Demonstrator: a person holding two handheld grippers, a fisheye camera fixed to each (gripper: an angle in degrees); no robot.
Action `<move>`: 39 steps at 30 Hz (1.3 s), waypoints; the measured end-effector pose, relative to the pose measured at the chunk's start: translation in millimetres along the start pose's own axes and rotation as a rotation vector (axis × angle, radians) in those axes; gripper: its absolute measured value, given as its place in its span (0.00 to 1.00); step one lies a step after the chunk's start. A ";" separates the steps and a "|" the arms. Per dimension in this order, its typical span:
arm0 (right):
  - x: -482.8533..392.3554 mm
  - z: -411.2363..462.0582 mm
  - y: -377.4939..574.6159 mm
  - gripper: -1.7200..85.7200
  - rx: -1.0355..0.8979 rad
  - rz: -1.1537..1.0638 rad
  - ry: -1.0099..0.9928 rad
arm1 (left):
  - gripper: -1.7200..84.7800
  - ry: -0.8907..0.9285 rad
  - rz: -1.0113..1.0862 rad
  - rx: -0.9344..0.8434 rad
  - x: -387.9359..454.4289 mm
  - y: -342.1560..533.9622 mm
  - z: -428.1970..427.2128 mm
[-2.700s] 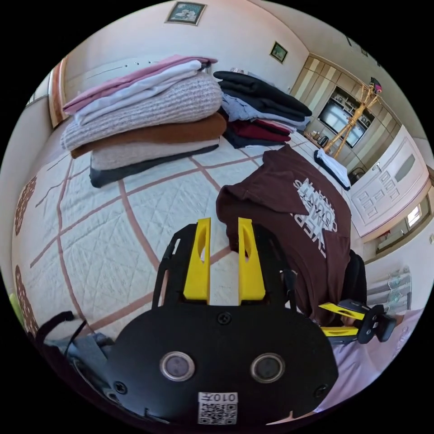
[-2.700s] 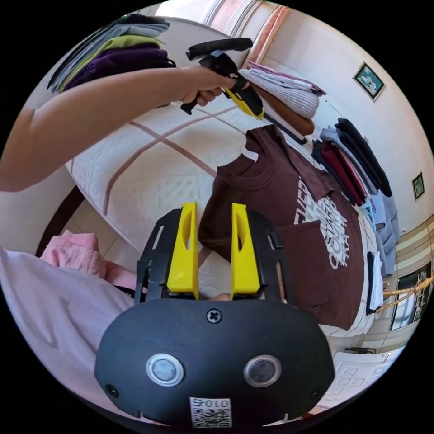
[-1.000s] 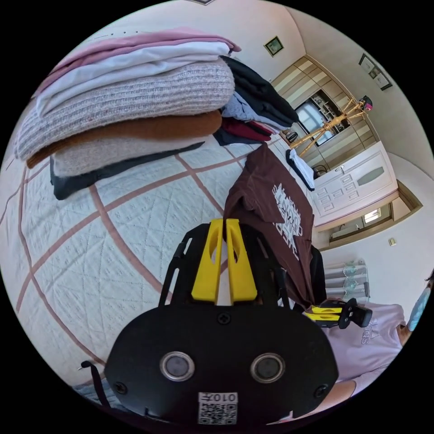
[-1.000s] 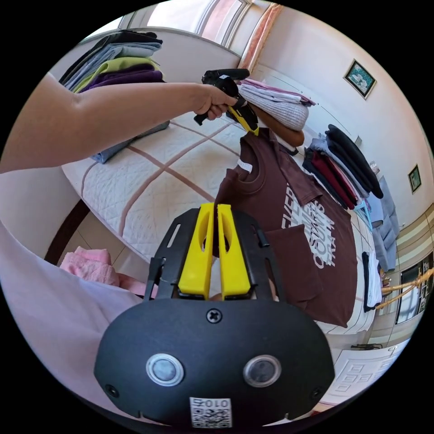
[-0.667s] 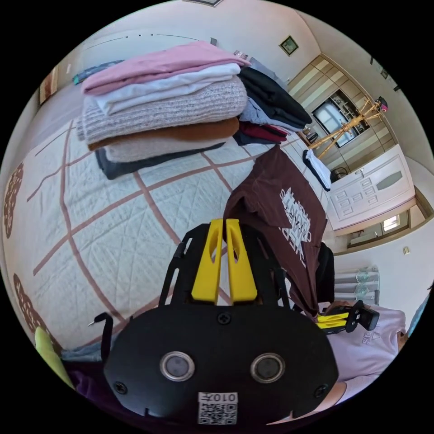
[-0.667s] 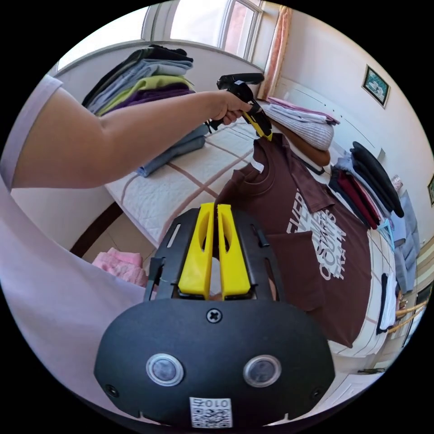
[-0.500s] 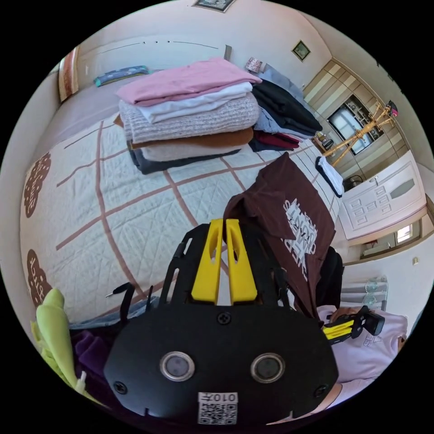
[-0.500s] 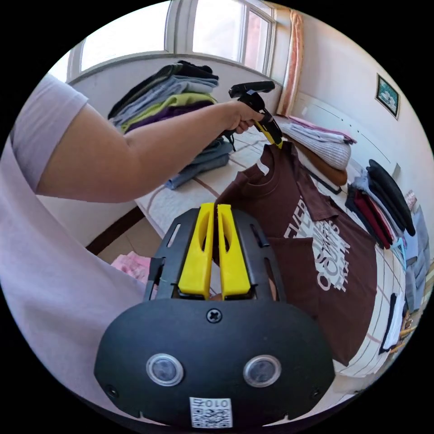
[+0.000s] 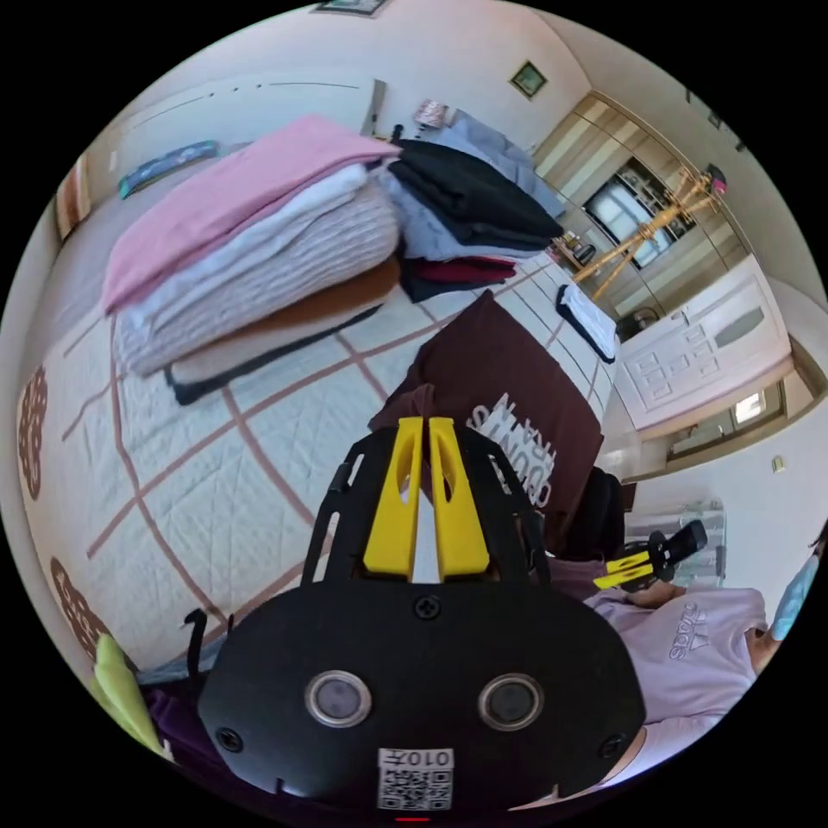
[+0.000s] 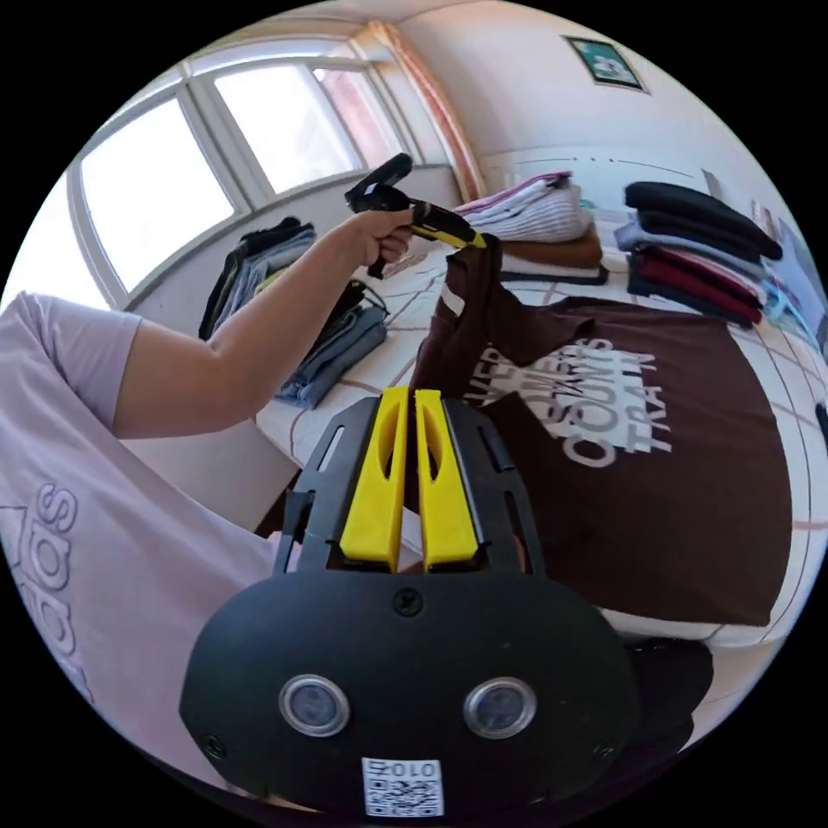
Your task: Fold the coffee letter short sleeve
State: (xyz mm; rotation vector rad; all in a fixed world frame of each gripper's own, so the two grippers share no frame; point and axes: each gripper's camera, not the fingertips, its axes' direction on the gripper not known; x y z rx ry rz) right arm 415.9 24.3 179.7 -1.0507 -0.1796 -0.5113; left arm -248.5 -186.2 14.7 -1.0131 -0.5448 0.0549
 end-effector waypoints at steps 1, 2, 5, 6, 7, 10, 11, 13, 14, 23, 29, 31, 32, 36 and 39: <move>11.8 -15.4 -1.8 0.06 0.019 0.024 -0.002 | 0.02 -0.012 0.051 -0.004 22.9 -22.7 3.4; 37.0 -48.6 -4.1 0.06 0.059 0.076 -0.005 | 0.02 -0.025 0.106 -0.009 48.5 -47.9 9.0; 105.3 -140.1 2.4 0.06 0.167 0.217 0.013 | 0.02 -0.065 0.236 -0.054 118.1 -116.4 43.9; 132.9 -175.9 9.2 0.06 0.201 0.277 0.042 | 0.02 -0.070 0.259 -0.064 131.8 -130.1 54.7; 146.7 -192.3 12.6 0.06 0.209 0.307 0.057 | 0.02 -0.066 0.296 -0.083 157.6 -156.7 79.8; 217.1 -255.5 29.9 0.06 0.227 0.450 0.075 | 0.02 -0.070 0.352 -0.136 213.1 -214.8 160.6; 246.4 -271.3 37.1 0.06 0.232 0.511 0.047 | 0.02 -0.105 0.361 -0.172 230.8 -233.7 200.9; 288.4 -283.7 46.4 0.06 0.215 0.591 -0.005 | 0.02 -0.167 0.367 -0.236 249.0 -255.2 263.3; 311.9 -287.2 52.7 0.06 0.206 0.648 -0.036 | 0.02 -0.205 0.364 -0.285 254.7 -265.2 303.4; 374.4 -325.8 58.4 0.05 0.252 0.788 -0.156 | 0.03 -0.272 0.267 -0.381 216.1 -287.2 431.6; 374.8 -343.4 29.5 0.04 0.214 0.776 -0.126 | 0.08 -0.203 0.298 -0.401 188.6 -274.5 462.4; 369.6 -354.2 21.6 0.04 0.188 0.771 -0.099 | 0.09 -0.164 0.312 -0.371 180.7 -269.1 455.8; 365.2 -362.4 16.0 0.04 0.191 0.759 -0.088 | 0.10 -0.143 0.322 -0.352 174.9 -265.2 448.4; 356.3 -372.5 -5.2 0.04 0.160 0.761 -0.043 | 0.12 -0.115 0.348 -0.247 153.0 -244.6 413.0; 352.2 -368.1 -11.6 0.04 0.127 0.782 -0.018 | 0.13 -0.112 0.369 -0.187 128.6 -213.4 385.1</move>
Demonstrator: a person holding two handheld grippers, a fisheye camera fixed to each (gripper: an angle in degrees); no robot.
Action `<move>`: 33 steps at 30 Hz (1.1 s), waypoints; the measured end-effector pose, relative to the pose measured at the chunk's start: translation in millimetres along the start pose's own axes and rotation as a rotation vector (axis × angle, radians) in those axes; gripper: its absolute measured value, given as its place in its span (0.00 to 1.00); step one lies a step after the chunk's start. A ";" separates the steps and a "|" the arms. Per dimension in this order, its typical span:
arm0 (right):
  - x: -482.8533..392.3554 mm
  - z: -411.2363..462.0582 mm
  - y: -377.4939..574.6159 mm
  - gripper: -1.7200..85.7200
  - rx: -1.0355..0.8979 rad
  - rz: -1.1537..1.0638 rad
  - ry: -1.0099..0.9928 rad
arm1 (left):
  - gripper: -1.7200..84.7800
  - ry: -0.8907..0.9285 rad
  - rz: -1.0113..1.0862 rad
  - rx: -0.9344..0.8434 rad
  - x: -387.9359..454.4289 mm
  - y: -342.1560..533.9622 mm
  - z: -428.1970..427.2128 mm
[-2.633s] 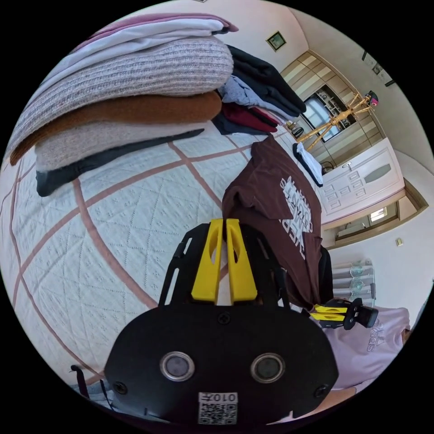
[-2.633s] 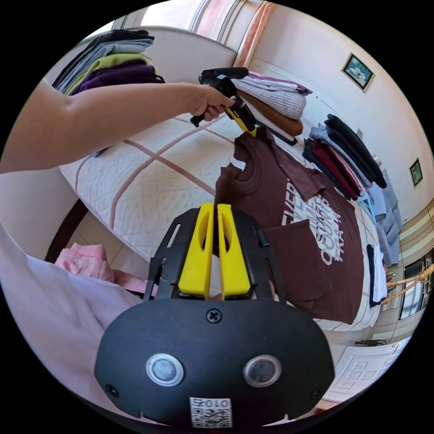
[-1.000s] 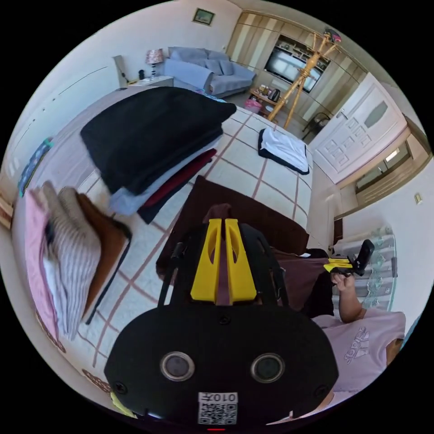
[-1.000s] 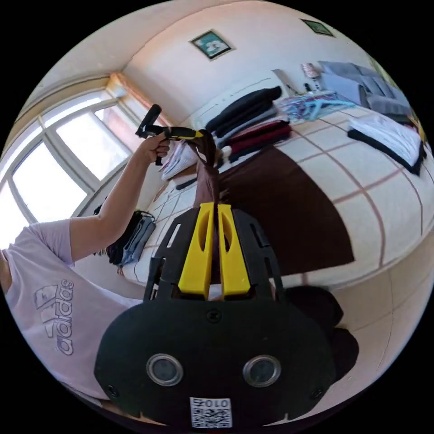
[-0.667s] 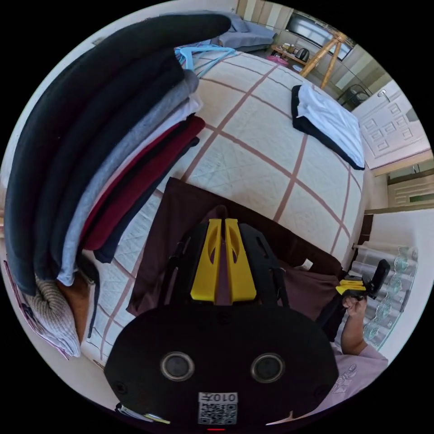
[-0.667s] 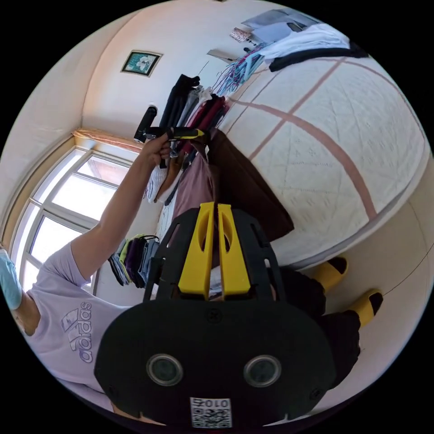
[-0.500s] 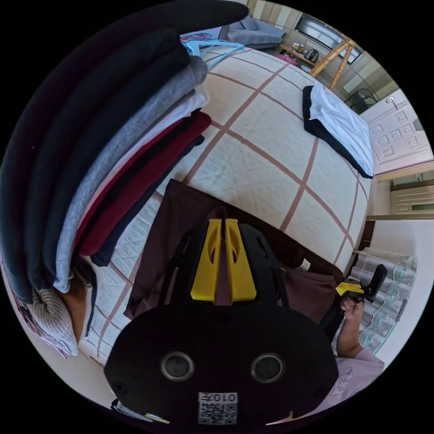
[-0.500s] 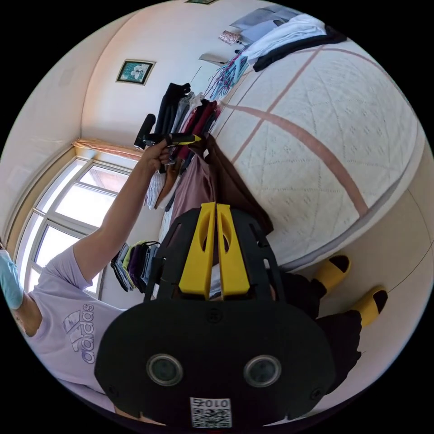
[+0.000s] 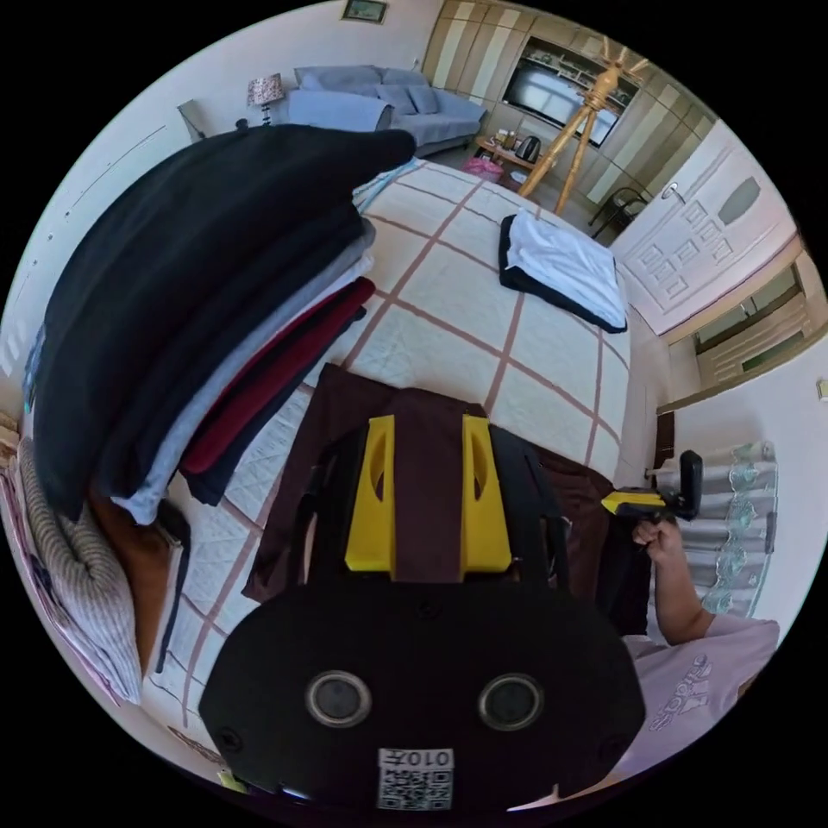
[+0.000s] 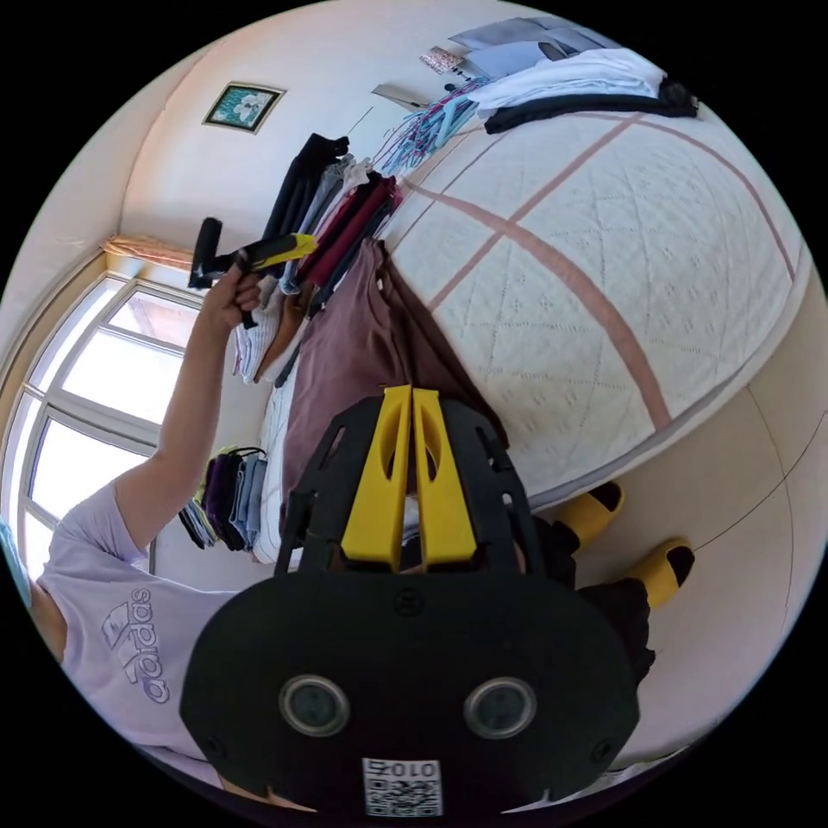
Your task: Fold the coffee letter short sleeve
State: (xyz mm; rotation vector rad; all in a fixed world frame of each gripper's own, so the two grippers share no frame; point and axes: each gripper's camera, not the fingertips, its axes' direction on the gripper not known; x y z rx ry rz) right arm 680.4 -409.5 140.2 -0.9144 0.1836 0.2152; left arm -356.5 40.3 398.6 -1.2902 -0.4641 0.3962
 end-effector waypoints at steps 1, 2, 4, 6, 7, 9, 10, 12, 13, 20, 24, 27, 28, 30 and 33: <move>-0.5 -0.4 0.9 0.05 0.006 0.005 -0.005 | 0.13 0.015 0.018 0.027 0.5 24.3 -7.4; -0.7 -2.3 3.4 0.05 0.022 0.027 -0.025 | 0.13 0.023 0.062 0.063 9.0 54.1 -13.6; -5.8 -8.4 9.0 0.05 0.056 0.044 -0.028 | 0.13 0.022 0.169 0.080 33.8 106.7 -13.4; -26.0 -27.7 24.3 0.05 0.134 0.042 0.091 | 0.14 0.007 0.266 0.064 62.6 166.6 -3.1; -32.6 -32.8 29.2 0.05 0.152 0.035 0.119 | 0.14 0.001 0.321 0.051 81.6 208.7 5.5; -67.8 -43.5 50.8 0.06 0.183 -0.055 0.155 | 0.14 0.002 0.384 0.047 110.2 272.2 17.9; -78.5 -42.3 56.3 0.06 0.176 -0.089 0.156 | 0.14 0.000 0.426 0.060 130.5 312.7 25.3; -120.5 -19.5 78.6 0.08 0.095 -0.199 0.174 | 0.13 -0.036 0.483 0.074 161.7 366.8 39.7; -129.2 -10.4 84.0 0.08 0.064 -0.220 0.178 | 0.13 -0.098 0.523 0.061 181.5 396.8 53.0; -128.8 57.3 113.5 0.10 -0.092 -0.113 -0.029 | 0.11 -0.210 0.475 0.099 200.7 464.2 100.9; -116.6 73.4 108.6 0.08 -0.099 -0.069 -0.113 | 0.07 -0.316 0.456 0.072 188.2 470.3 131.7; -121.7 74.7 118.4 0.07 -0.087 -0.102 -0.094 | 0.05 -0.257 0.474 0.053 177.7 478.6 144.5; -124.2 74.3 121.2 0.06 -0.088 -0.117 -0.068 | 0.04 -0.264 0.484 0.067 175.3 484.7 145.4; -126.0 82.3 130.3 0.06 -0.121 -0.154 0.023 | 0.04 -0.263 0.489 0.074 169.7 492.3 151.0; -114.5 108.5 138.1 0.06 -0.175 -0.153 0.088 | 0.05 -0.235 0.510 0.027 159.8 498.7 177.0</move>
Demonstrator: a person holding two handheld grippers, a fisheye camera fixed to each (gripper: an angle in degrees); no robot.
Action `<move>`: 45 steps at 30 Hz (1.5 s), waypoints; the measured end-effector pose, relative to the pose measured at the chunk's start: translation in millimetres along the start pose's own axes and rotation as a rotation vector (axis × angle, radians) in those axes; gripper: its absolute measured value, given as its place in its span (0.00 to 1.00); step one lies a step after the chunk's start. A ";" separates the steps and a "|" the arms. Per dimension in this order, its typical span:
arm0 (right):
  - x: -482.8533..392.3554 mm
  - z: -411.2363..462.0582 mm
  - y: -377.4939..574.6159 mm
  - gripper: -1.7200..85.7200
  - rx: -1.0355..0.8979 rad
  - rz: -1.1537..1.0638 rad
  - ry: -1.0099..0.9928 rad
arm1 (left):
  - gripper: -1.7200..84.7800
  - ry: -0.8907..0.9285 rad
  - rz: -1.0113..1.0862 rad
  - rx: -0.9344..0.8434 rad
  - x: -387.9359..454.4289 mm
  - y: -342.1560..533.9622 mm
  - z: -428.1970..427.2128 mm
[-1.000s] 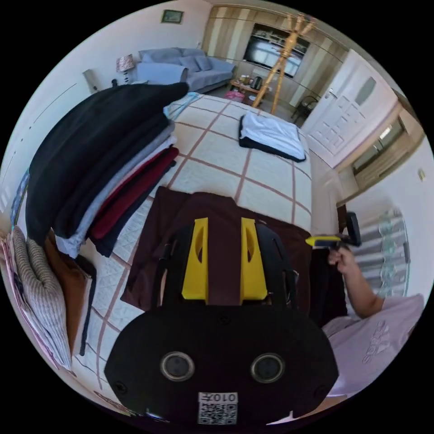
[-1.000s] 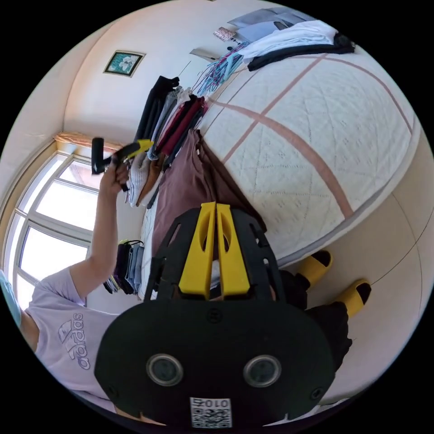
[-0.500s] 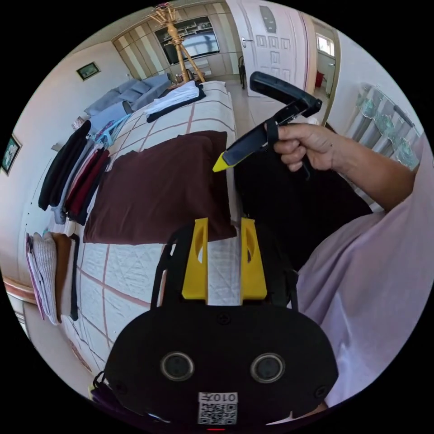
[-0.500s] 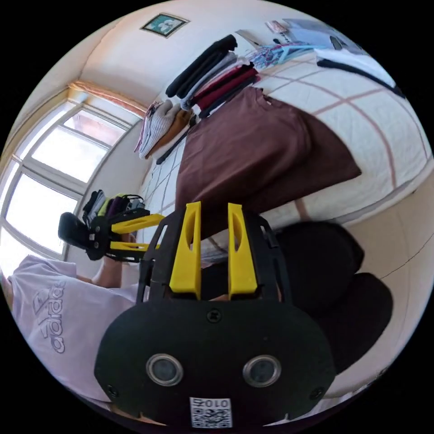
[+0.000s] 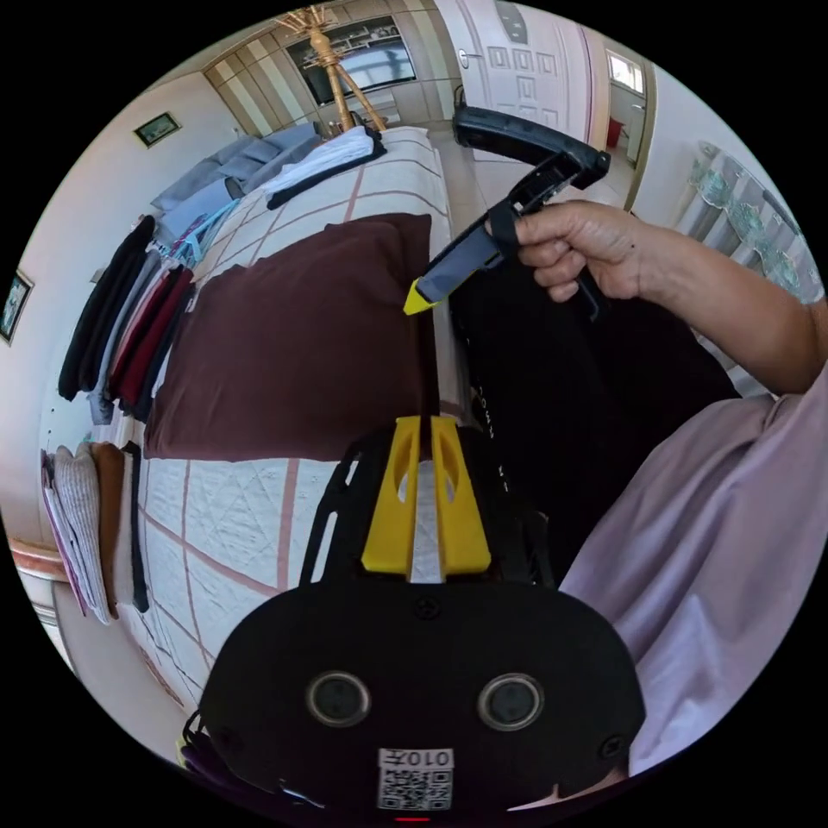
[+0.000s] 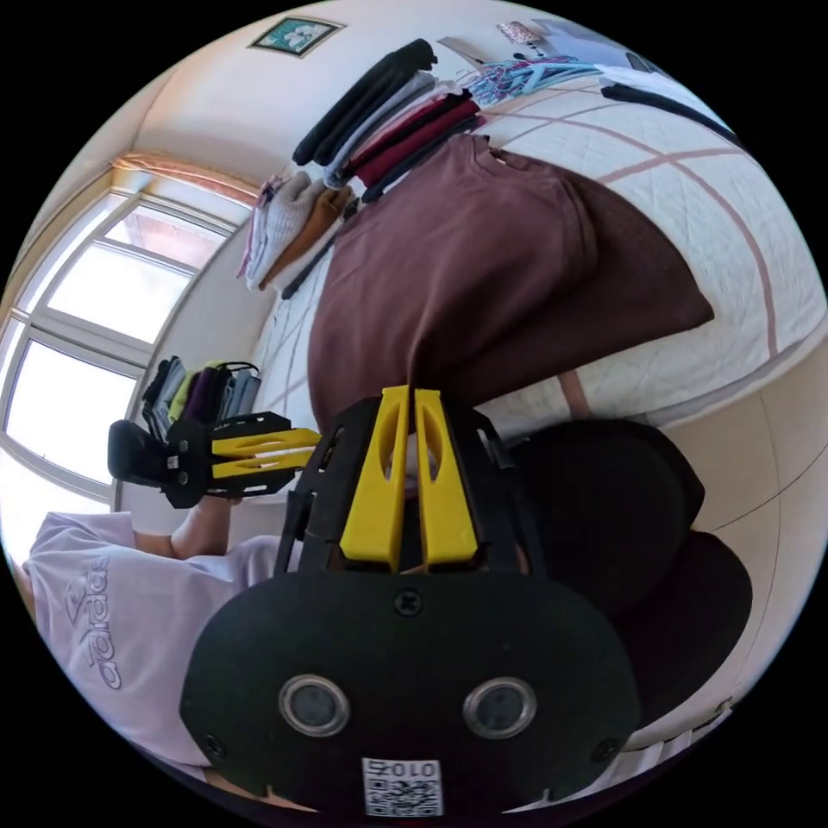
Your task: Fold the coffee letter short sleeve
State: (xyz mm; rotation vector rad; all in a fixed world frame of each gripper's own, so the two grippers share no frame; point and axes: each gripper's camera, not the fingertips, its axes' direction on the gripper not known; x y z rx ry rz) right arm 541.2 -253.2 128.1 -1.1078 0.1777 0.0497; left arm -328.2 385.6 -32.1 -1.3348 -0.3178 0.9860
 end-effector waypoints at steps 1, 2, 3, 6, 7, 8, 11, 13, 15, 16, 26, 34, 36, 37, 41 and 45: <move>1.3 4.5 1.0 0.06 -0.005 0.001 0.001 | 0.06 0.005 0.024 -0.029 2.6 2.6 13.3; 3.0 10.7 3.0 0.06 -0.011 0.002 -0.004 | 0.07 -0.001 0.042 -0.032 5.7 6.4 20.9; 3.1 14.6 5.4 0.06 -0.020 -0.006 -0.008 | 0.08 -0.004 0.047 -0.026 7.0 8.7 22.3; -2.6 10.5 20.3 0.06 0.000 -0.059 0.009 | 0.10 -0.009 0.057 0.011 9.1 23.7 17.8; -4.4 6.0 25.5 0.06 0.021 -0.076 0.026 | 0.11 -0.005 0.065 0.032 9.2 32.7 12.6; -7.8 -5.8 38.1 0.06 0.080 -0.115 0.077 | 0.11 -0.012 0.079 0.061 10.1 44.5 6.7; -11.5 -30.2 71.0 0.07 0.220 -0.198 0.253 | 0.13 -0.095 0.120 0.102 15.1 75.9 2.9; -9.3 -32.6 81.6 0.08 0.213 -0.220 0.290 | 0.14 -0.141 0.177 0.104 22.3 89.8 7.9; -3.6 -27.4 92.5 0.08 0.194 -0.201 0.265 | 0.14 -0.213 0.260 0.106 34.9 97.1 13.1; -2.4 -25.1 96.0 0.08 0.200 -0.197 0.254 | 0.15 -0.273 0.324 0.125 45.9 99.8 15.8; 4.7 33.9 146.9 0.08 0.243 -0.177 0.171 | 0.17 -0.401 0.618 0.112 79.4 97.3 56.0; 14.4 79.8 177.8 0.08 0.241 -0.163 0.134 | 0.16 -0.467 0.663 0.092 86.3 89.7 68.8; 13.4 96.2 188.3 0.08 0.243 -0.169 0.135 | 0.15 -0.480 0.673 0.101 89.4 84.9 72.3; 13.3 100.5 191.0 0.08 0.242 -0.170 0.140 | 0.14 -0.506 0.675 0.104 90.8 81.4 74.2; 13.8 132.1 210.5 0.09 0.222 -0.186 0.192 | 0.10 -0.528 0.632 0.130 90.0 64.2 65.1; -11.0 164.5 235.4 0.13 0.244 -0.379 0.423 | 0.09 -0.311 0.457 0.199 51.8 45.2 23.4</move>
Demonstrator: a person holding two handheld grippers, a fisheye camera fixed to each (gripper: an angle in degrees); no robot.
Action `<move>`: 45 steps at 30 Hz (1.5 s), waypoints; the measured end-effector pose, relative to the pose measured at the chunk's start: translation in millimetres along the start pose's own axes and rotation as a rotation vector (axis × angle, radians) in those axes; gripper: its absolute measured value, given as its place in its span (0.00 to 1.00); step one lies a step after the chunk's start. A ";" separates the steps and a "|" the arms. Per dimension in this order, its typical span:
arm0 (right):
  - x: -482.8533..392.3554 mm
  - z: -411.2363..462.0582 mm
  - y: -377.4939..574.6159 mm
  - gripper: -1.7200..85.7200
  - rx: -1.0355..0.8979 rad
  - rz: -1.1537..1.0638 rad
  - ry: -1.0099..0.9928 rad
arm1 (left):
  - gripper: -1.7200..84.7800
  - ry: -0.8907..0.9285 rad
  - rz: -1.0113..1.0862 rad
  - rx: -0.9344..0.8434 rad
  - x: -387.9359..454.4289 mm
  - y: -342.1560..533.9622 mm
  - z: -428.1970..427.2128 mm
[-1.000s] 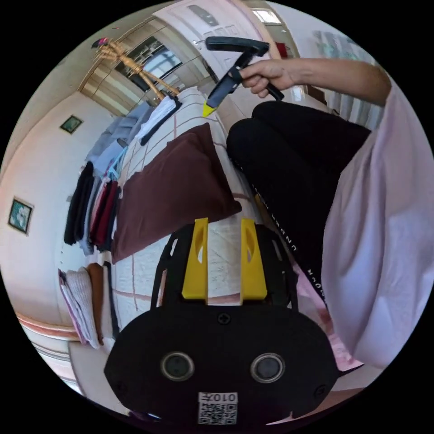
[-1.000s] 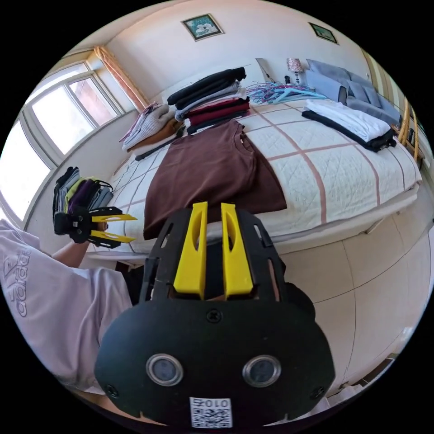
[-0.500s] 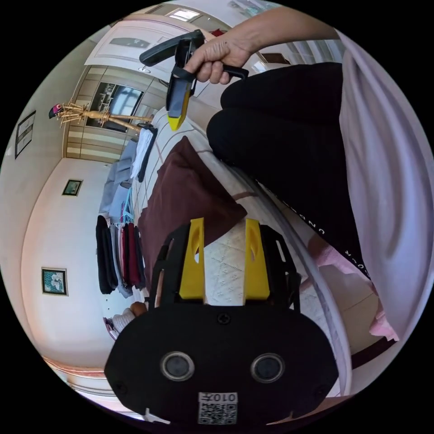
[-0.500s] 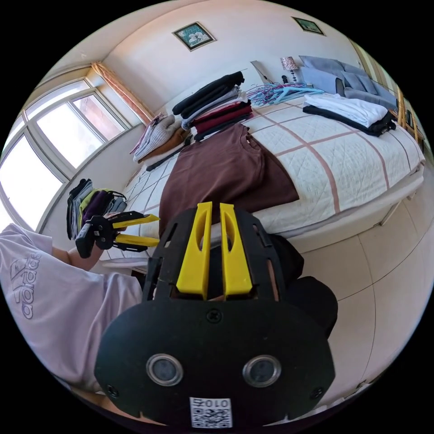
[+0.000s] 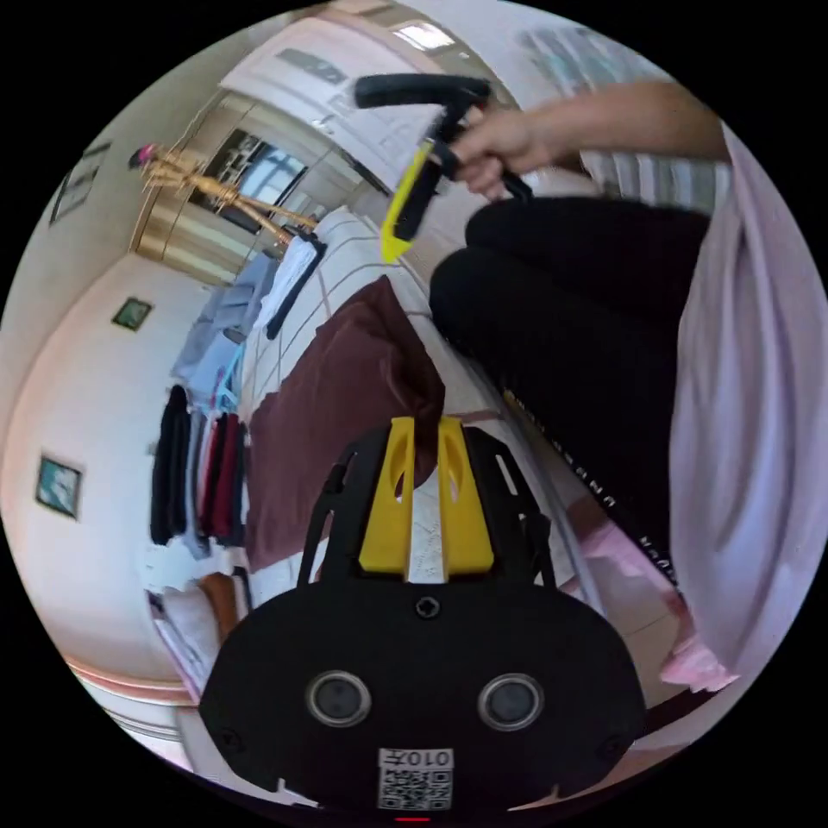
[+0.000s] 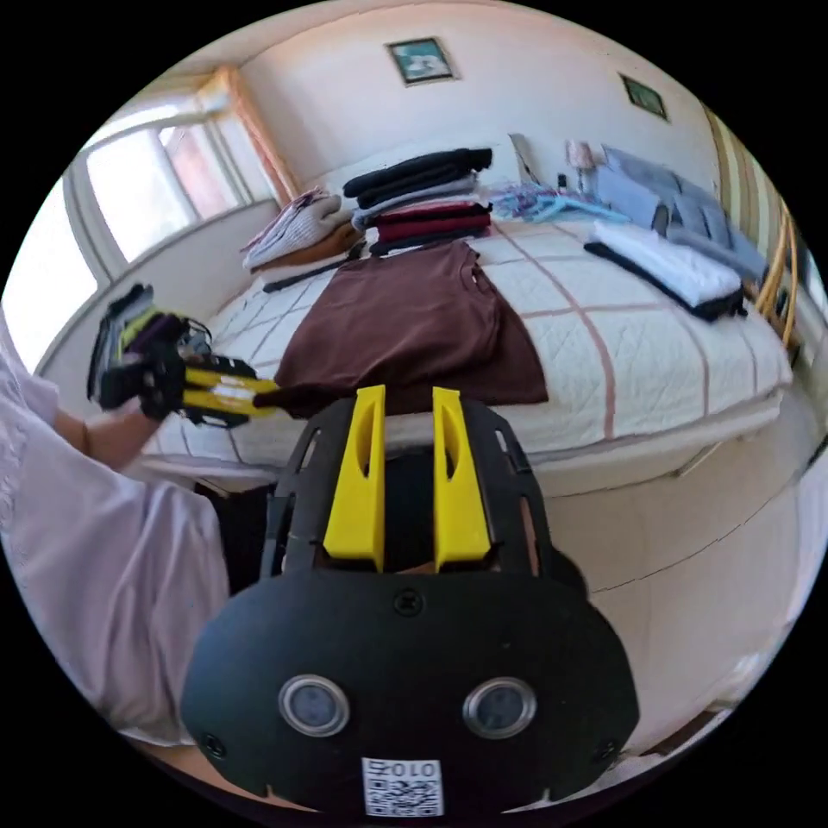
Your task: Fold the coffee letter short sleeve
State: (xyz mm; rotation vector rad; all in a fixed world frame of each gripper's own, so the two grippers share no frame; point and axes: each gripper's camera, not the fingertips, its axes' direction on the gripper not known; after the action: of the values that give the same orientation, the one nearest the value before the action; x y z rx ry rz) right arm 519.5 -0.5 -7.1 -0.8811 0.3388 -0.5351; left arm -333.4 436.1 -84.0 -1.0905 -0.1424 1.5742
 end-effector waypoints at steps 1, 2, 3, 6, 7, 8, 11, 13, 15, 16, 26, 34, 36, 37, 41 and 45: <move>-8.2 1.5 2.4 0.14 0.007 -0.050 0.044 | 0.08 0.078 -0.088 0.045 -27.2 3.9 -9.9; -24.4 5.9 7.6 0.15 0.021 -0.154 0.136 | 0.08 0.153 -0.167 0.078 -54.8 8.3 -17.8; -38.9 12.9 13.0 0.16 0.027 -0.260 0.226 | 0.08 0.183 -0.202 0.095 -67.9 10.3 -21.2; -61.6 40.8 24.2 0.19 -0.004 -0.495 0.370 | 0.07 0.302 -0.313 0.130 -121.2 11.6 -30.1; -63.6 47.6 25.8 0.19 -0.015 -0.528 0.381 | 0.07 0.325 -0.320 0.123 -134.8 6.5 -32.0; -65.7 61.7 28.3 0.20 -0.039 -0.584 0.397 | 0.07 0.323 -0.313 0.108 -144.0 -0.9 -34.2; -67.8 94.3 36.2 0.20 -0.055 -0.701 0.458 | 0.07 0.310 -0.293 0.081 -157.5 -21.6 -41.0; -66.4 113.2 40.6 0.20 -0.058 -0.766 0.464 | 0.07 0.314 -0.304 0.075 -163.7 -31.4 -44.8; -63.2 138.7 44.3 0.19 -0.072 -0.830 0.478 | 0.07 0.318 -0.324 0.070 -168.1 -39.4 -49.6; -62.5 144.1 45.0 0.18 -0.073 -0.846 0.472 | 0.07 0.317 -0.334 0.065 -169.3 -44.6 -53.5; -61.4 172.5 41.8 0.06 0.020 -1.014 0.435 | 0.07 0.275 -0.410 0.029 -161.9 -79.4 -89.2; -80.3 126.3 16.6 0.04 0.041 -0.990 0.399 | 0.06 0.203 -0.443 0.036 -162.3 -100.2 -145.4; -95.4 104.0 5.6 0.04 0.045 -1.008 0.401 | 0.06 0.179 -0.449 0.044 -163.0 -103.2 -168.0; -99.6 98.3 3.1 0.04 0.042 -1.014 0.397 | 0.06 0.168 -0.459 0.051 -163.4 -104.2 -184.4; -131.5 58.9 -7.0 0.04 0.015 -1.068 0.373 | 0.04 0.143 -0.478 0.062 -156.7 -109.3 -245.0; -163.3 27.3 -7.9 0.04 -0.069 -1.116 0.394 | 0.03 0.164 -0.479 0.064 -139.2 -114.1 -294.6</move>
State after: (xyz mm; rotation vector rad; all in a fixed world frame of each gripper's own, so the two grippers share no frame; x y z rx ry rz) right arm 396.8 106.1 25.7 -0.9849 0.1918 -1.7502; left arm -59.9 226.2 -101.3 -1.0381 -0.2228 1.0518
